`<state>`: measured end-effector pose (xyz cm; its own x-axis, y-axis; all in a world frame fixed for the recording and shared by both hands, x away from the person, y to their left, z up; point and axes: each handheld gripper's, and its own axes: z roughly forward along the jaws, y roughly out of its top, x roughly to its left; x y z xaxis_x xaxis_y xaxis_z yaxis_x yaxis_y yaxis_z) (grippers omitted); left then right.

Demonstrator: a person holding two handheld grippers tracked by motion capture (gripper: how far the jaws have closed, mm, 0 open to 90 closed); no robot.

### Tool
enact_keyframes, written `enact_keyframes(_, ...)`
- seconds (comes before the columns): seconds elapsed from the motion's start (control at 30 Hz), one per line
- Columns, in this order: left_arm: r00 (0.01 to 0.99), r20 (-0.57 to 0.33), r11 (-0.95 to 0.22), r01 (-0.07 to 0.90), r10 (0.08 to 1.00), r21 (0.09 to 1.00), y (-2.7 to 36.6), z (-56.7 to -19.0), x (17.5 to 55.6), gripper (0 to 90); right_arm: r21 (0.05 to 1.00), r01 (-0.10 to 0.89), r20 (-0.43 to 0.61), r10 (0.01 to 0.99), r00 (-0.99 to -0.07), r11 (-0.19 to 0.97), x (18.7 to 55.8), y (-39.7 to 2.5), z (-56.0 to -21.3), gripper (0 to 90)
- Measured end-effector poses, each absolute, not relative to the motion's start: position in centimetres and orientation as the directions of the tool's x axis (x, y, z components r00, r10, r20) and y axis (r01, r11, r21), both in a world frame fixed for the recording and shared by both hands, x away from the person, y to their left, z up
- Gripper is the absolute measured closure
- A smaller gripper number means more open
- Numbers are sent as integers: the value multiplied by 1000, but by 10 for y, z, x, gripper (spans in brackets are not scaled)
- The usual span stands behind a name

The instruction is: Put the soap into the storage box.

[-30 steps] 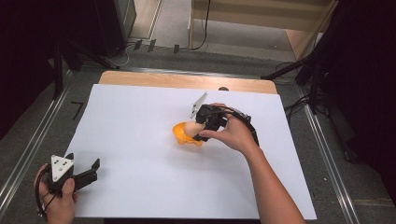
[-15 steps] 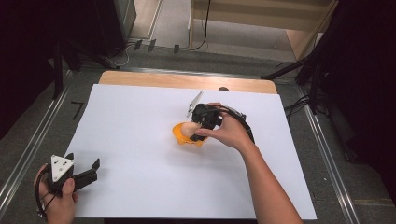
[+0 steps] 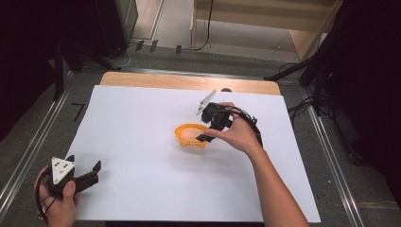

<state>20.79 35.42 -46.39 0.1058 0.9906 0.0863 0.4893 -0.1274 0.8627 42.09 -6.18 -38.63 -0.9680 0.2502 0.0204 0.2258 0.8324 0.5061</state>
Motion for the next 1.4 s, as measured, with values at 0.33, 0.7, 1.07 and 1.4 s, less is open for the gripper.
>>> enact_keyframes(0.33,103,96,-134,493,990,860,354,-464,208,133,584,309,-31,400,-916,751,401,-98,-390,187)
enact_keyframes(0.7,100,94,-132,496,990,858,354,-464,208,133,640,416,55,502,-863,646,385,-138,-397,134)
enact_keyframes(1.07,95,98,-132,500,991,856,353,-464,209,133,665,468,89,561,-823,581,368,-167,-410,130)
enact_keyframes(1.4,95,95,-130,505,991,853,353,-464,210,133,702,499,105,618,-779,509,346,-195,-430,124)
